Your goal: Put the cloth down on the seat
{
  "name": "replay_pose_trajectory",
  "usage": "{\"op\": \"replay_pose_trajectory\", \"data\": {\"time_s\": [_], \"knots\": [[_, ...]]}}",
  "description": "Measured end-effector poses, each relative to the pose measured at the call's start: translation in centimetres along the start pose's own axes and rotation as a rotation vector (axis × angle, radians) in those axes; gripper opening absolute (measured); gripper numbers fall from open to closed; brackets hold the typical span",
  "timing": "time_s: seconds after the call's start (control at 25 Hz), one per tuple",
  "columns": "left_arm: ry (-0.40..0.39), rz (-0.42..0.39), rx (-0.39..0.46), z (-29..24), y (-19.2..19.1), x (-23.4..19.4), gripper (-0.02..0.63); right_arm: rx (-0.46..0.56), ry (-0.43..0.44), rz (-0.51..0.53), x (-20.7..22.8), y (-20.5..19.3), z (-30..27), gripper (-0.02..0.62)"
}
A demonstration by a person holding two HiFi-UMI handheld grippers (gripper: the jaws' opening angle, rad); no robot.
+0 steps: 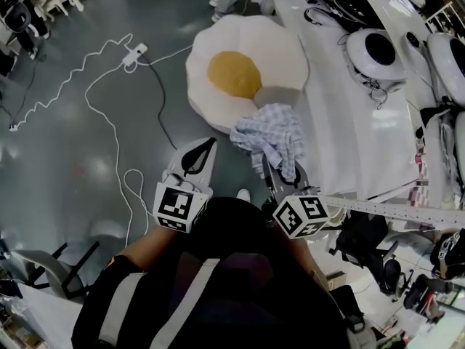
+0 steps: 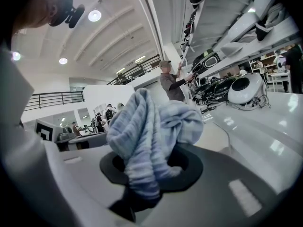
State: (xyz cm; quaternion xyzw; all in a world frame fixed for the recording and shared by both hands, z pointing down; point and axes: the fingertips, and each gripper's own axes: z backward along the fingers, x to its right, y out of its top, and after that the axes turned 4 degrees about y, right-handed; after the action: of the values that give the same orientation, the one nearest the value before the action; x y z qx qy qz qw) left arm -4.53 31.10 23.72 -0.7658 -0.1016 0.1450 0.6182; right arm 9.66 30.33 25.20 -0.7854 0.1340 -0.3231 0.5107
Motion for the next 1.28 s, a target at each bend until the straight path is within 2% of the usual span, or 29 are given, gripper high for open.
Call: {"op": "replay_pose_trajectory", "data": {"time_s": [0.68, 1.04, 1.28], "knots": [[-0.024, 0.021, 0.012, 1.6, -0.6, -5.1, -0.002, 0.01, -0.048, 0.002, -3.5, -0.5, -3.4, 0.121], [-0.021, 0.014, 0.019, 1.4, -0.9, -6.2, -0.002, -0.002, -0.061, -0.008, -3.4, -0.8, -4.8, 0.123], [0.007, 0.01, 0.022, 1.0, -1.0, -7.6, -0.002, -0.002, -0.051, -0.011, -2.9, -0.7, -6.5, 0.123]]}}
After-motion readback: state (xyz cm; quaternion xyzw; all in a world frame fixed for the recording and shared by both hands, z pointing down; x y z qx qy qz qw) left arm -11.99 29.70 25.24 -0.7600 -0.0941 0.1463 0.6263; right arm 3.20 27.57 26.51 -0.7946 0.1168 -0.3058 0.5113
